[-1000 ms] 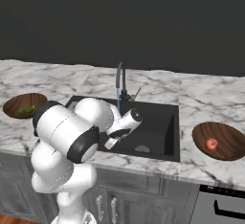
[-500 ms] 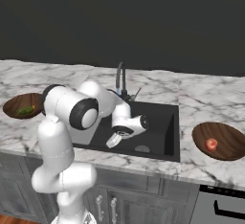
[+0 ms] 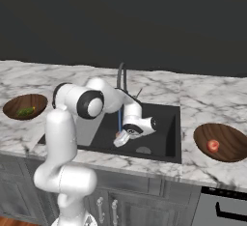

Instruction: Pick the peachs from the sink and place them in one bowl. Place the cucumber in the other bowl. Then turn off the sink faucet.

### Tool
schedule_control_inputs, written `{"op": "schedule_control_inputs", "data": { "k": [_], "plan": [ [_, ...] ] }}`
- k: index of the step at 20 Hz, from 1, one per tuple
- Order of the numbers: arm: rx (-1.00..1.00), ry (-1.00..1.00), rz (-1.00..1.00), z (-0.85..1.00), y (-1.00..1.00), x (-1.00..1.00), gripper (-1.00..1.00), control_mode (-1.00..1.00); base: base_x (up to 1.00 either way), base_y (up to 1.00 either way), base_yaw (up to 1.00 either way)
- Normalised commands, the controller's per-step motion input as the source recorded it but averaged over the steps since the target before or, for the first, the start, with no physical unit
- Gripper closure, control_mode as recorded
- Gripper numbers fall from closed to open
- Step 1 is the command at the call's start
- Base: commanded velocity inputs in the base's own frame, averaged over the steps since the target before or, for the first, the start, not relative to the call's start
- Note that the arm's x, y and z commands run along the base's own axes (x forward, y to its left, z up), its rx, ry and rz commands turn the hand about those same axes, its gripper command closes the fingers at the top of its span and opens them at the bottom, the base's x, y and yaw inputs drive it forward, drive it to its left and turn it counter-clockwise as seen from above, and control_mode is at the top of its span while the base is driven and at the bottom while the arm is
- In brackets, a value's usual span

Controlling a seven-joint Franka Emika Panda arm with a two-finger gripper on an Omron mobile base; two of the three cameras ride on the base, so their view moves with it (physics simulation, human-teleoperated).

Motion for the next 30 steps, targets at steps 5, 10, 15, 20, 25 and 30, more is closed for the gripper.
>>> {"op": "schedule_control_inputs", "data": {
  "k": [5,10,15,20,25,30],
  "plan": [
    [0.00,0.00,0.00,-0.43,0.05,0.29,-1.00,-1.00,0.00,0.00,0.00],
    [0.00,0.00,0.00,-0.29,0.00,0.30,-1.00,-1.00,0.00,0.00,0.00],
    [0.00,0.00,0.00,-0.19,0.00,0.35,-1.00,-1.00,0.00,0.00,0.00],
    [0.00,0.00,0.00,-0.27,0.00,0.35,-1.00,-1.00,0.00,0.00,0.00],
    [0.00,0.00,0.00,-0.27,0.00,0.33,-1.00,-1.00,0.00,0.00,0.00],
    [0.00,0.00,0.00,-0.27,0.03,0.32,-1.00,-1.00,0.00,0.00,0.00]
  ]
}}
